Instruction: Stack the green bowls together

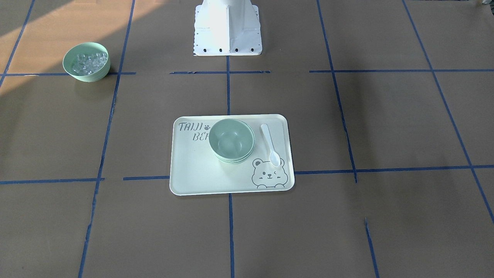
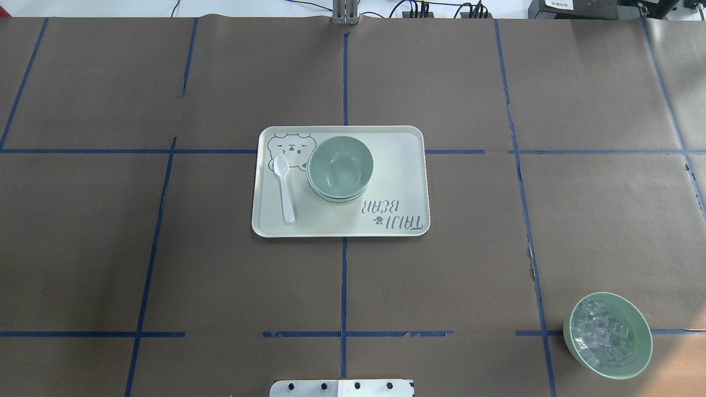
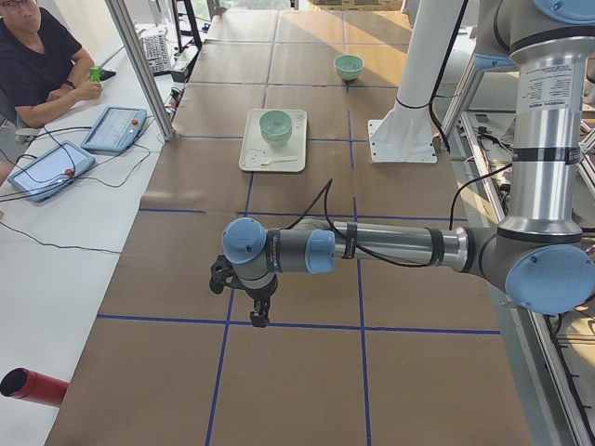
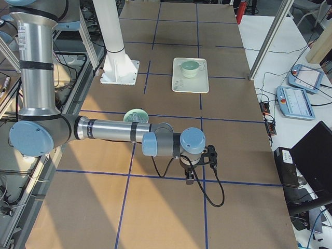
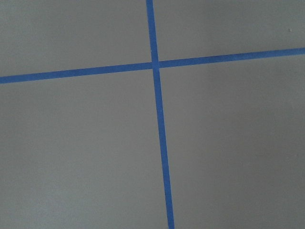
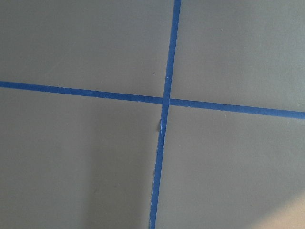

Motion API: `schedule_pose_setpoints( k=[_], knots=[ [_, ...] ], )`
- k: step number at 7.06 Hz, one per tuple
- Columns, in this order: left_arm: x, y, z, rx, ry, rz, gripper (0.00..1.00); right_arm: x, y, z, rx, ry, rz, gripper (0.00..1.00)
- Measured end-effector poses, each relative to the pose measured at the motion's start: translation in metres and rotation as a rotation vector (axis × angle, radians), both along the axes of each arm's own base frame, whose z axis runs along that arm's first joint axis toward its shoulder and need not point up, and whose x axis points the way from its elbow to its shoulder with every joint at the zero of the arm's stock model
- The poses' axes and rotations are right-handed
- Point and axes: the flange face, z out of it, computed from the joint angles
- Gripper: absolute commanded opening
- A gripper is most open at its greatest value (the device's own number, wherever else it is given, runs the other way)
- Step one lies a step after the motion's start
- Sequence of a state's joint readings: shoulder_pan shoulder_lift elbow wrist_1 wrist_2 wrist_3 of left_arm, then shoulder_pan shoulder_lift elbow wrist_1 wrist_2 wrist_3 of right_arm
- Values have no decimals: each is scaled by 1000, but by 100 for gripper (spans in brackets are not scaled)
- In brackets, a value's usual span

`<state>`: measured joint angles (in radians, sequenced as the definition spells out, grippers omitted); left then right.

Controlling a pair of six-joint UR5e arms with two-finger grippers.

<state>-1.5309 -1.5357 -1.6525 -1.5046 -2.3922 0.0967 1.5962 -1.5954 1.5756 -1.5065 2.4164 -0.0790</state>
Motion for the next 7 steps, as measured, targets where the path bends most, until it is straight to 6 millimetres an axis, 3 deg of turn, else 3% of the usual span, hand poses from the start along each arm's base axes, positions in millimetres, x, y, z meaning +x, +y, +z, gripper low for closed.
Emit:
schedule_pose_setpoints(
  k=[7],
  knots=[
    [-1, -2, -3, -9, -3, -17, 100, 2, -3, -3, -47, 30, 54, 100]
  ],
)
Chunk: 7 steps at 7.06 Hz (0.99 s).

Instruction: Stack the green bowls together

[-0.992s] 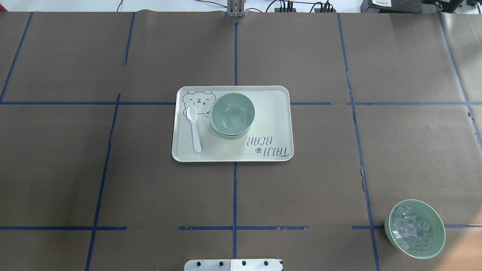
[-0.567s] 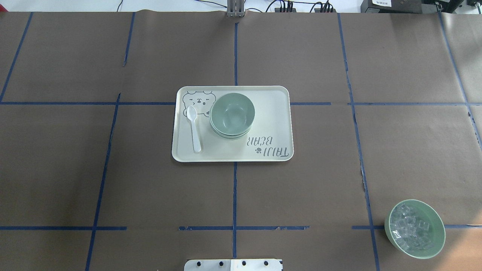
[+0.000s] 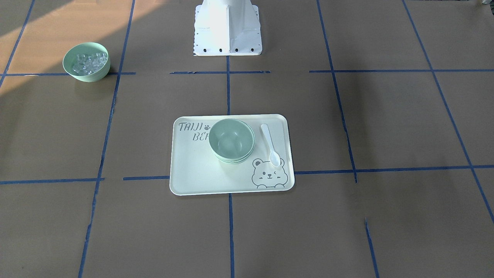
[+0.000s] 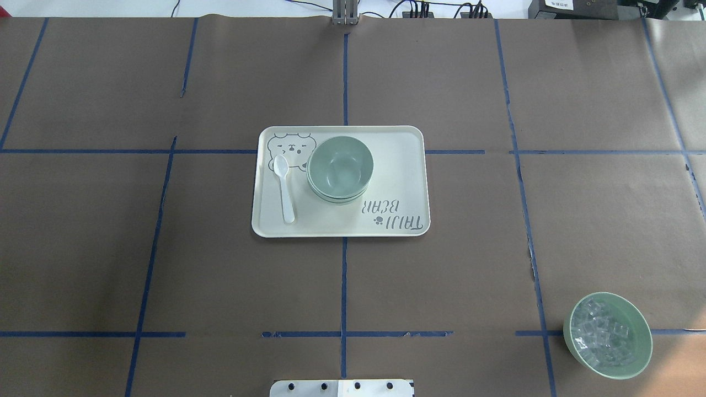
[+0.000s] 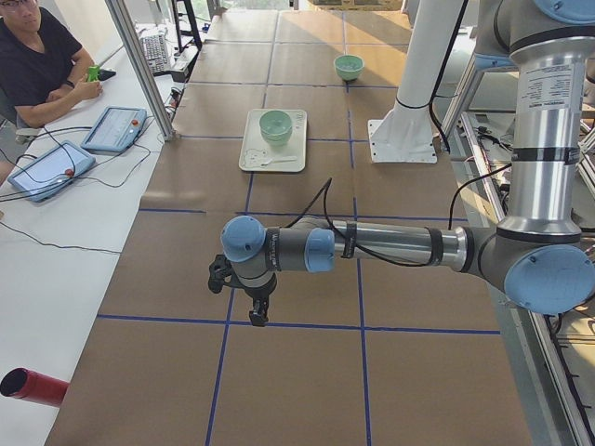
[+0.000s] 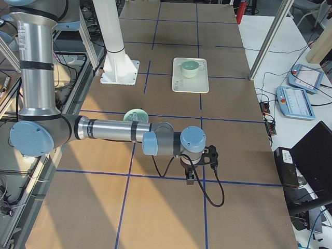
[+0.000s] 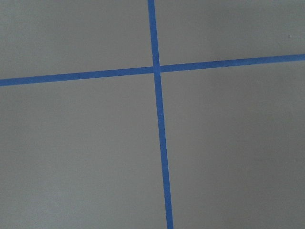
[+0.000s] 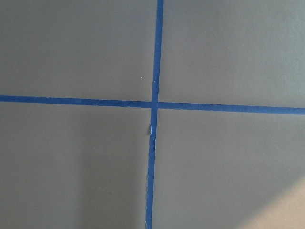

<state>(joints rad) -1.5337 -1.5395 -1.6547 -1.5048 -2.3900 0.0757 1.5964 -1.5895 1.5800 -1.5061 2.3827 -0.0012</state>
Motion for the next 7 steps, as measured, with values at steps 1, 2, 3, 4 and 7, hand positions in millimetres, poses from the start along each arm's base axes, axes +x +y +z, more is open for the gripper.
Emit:
schedule_pose_setpoints(
  k=[1, 2, 3, 4, 7],
  knots=[
    [0, 0, -1, 0, 0, -1, 100, 0, -1, -2, -14, 5, 18, 100],
    [0, -1, -1, 0, 0, -1, 100, 1, -1, -3, -19, 6, 26, 100],
    [0, -1, -1, -4, 0, -5, 100, 1, -2, -3, -21, 6, 29, 100],
    [0, -1, -2, -17, -1, -19, 100, 1, -2, -4, -20, 6, 30, 100],
    [0, -2, -3, -46, -4, -48, 100, 1, -2, -4, -20, 6, 30, 100]
  ],
)
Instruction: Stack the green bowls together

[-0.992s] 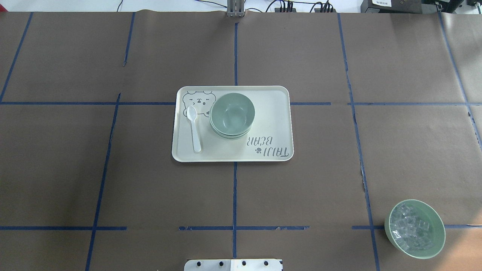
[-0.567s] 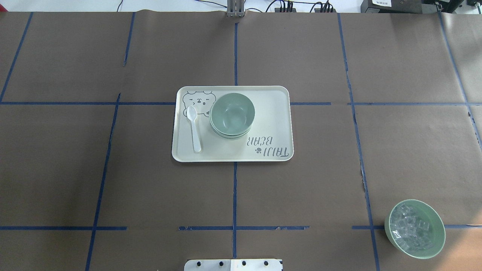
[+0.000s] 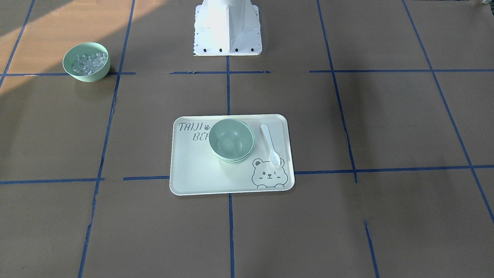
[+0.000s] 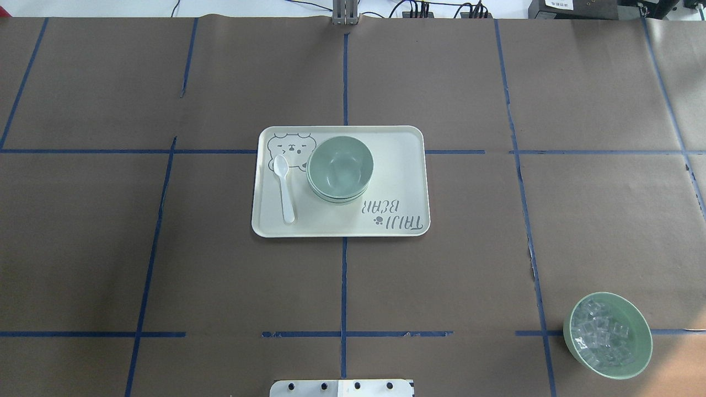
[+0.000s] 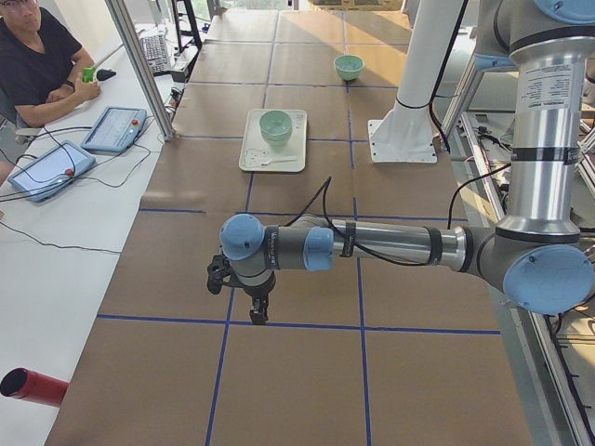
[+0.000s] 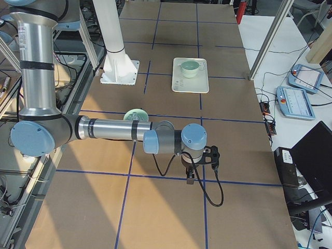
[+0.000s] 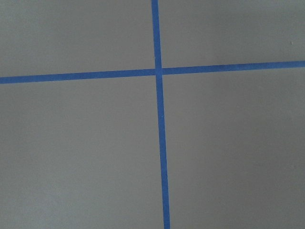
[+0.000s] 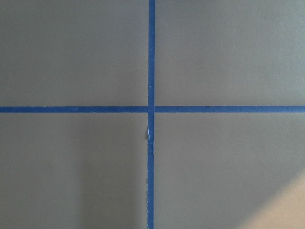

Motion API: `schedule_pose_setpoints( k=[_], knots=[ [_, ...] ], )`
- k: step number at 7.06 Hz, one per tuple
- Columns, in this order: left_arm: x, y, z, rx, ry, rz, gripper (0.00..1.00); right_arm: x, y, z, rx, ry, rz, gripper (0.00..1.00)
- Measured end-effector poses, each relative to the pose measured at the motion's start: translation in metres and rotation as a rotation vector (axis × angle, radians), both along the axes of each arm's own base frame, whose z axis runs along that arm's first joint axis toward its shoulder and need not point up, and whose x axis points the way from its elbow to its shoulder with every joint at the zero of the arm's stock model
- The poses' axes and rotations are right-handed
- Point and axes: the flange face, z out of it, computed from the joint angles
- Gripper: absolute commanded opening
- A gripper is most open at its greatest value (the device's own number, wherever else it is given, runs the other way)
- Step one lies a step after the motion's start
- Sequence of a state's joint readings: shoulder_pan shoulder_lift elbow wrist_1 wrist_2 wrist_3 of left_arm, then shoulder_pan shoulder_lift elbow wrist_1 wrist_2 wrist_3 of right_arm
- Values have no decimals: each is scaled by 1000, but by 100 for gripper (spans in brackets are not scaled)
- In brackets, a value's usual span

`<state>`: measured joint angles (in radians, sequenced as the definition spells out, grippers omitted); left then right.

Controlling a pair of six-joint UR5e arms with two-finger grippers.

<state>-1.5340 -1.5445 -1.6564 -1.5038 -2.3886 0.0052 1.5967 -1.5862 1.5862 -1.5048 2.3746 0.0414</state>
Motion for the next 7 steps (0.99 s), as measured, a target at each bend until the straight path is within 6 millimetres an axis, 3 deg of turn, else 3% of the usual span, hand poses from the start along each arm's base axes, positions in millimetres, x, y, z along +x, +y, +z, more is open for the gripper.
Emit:
schedule_pose_setpoints(
  k=[7],
  knots=[
    [0, -3, -3, -25, -1, -31, 100, 0, -1, -1, 2, 0, -1, 100]
  ],
)
